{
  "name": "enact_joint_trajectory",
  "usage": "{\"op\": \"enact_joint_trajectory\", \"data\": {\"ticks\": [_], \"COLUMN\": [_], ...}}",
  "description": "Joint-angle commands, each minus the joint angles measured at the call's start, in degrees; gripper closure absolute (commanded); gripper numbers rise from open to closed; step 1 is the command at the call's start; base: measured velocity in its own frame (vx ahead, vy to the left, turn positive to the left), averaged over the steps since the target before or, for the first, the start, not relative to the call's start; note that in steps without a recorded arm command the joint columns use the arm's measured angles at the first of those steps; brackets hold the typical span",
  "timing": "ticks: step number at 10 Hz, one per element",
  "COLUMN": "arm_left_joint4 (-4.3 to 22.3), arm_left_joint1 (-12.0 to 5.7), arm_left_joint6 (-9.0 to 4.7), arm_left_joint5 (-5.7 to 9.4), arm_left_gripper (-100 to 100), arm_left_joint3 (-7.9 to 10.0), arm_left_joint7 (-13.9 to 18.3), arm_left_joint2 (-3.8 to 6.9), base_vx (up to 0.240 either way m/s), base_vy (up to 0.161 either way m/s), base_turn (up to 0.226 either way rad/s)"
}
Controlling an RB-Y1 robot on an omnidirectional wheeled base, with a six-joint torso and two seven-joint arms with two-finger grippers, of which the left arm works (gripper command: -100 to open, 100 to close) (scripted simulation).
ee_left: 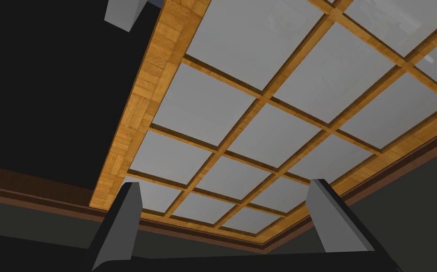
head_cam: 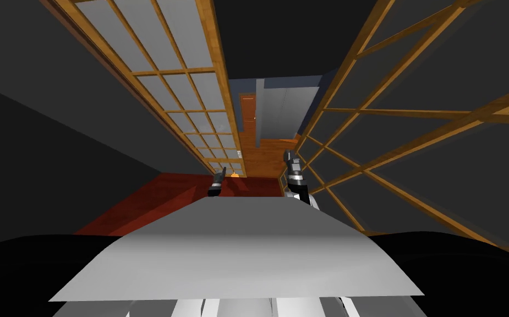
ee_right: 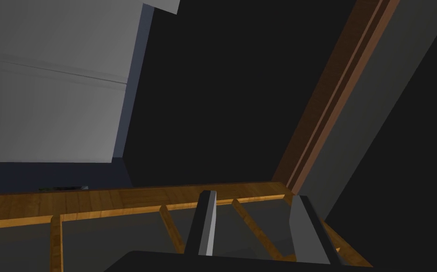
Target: Pull the door open
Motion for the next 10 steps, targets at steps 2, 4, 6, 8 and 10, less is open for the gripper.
{"op": "enact_joint_trajectory", "data": {"ticks": [2, 4, 6, 8, 10], "arm_left_joint4": [4.06, 6.86, 9.54, 12.23, 14.70], "arm_left_joint1": [-1.17, -1.90, -2.59, -3.29, -3.94], "arm_left_joint6": [-1.35, -2.21, -3.03, -3.85, -4.61], "arm_left_joint5": [-0.55, -0.96, -1.36, -1.76, -2.12], "arm_left_gripper": [-100, -100, -100, -100, -100], "arm_left_joint3": [0.80, 1.36, 1.89, 2.42, 2.92], "arm_left_joint7": [-3.35, -5.73, -8.00, -10.27, -12.37], "arm_left_joint2": [0.18, 0.28, 0.35, 0.41, 0.45], "base_vx": [0.102, 0.098, 0.107, 0.103, 0.105], "base_vy": [-0.005, -0.018, -0.011, -0.003, 0.007], "base_turn": [-0.068, -0.062, -0.071, -0.054, -0.067]}}
